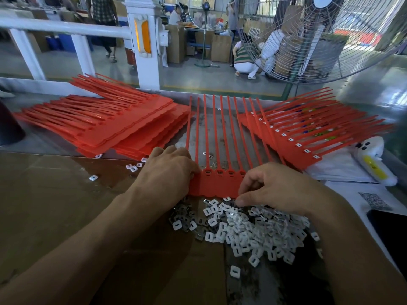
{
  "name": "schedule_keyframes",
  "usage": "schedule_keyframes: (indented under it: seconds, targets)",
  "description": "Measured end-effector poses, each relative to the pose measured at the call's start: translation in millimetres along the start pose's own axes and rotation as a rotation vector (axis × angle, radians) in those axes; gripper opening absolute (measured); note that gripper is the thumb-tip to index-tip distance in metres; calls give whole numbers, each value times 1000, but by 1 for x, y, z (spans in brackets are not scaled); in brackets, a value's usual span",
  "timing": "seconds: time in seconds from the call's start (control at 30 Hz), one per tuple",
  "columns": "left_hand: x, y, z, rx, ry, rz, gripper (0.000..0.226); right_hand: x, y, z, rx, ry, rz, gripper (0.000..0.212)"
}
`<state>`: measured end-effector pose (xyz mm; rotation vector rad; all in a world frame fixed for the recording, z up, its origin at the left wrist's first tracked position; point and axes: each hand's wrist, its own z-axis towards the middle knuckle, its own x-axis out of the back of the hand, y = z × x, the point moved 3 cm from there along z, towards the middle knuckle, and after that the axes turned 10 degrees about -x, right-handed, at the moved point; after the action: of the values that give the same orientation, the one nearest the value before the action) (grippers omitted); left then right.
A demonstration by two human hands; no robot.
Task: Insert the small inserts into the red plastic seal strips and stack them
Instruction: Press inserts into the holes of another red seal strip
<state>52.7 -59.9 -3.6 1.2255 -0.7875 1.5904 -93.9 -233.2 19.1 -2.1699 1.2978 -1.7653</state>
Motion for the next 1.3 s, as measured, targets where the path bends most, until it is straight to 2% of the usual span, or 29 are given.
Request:
schedule_keyframes:
  seconds: [0.1,0.27,0.53,0.73,0.83,0.97,1.03,1.2,1.3]
  targets:
    - [-1,7,1,-39,-14,72,35,-1,0,0,-1,-3,-14,15]
    - [-2,8,-3,-18,-4,41,33,0,3,0,12,10,-39,11]
    - [1,2,-5,42,73,-75,26,2,6,3,55,-47,94,14]
    - [6,5,-7,8,168,-135,25,0,6,5,73,-62,196,8]
    - [9,11,-6,-25,243,-270,20,0,3,6,137,1,323,6]
    - [10,21,-5,53,269,-695,8,-8,-6,11,195,77,531,6]
    - [11,23,-6,64,262,-806,4,-12,-10,12,220,115,543,7]
    - [14,25,-4,7,294,-815,4,-16,-17,10,275,127,559,7]
    - [17,22,-6,-49,349,-707,8,-17,-19,8,274,93,610,8]
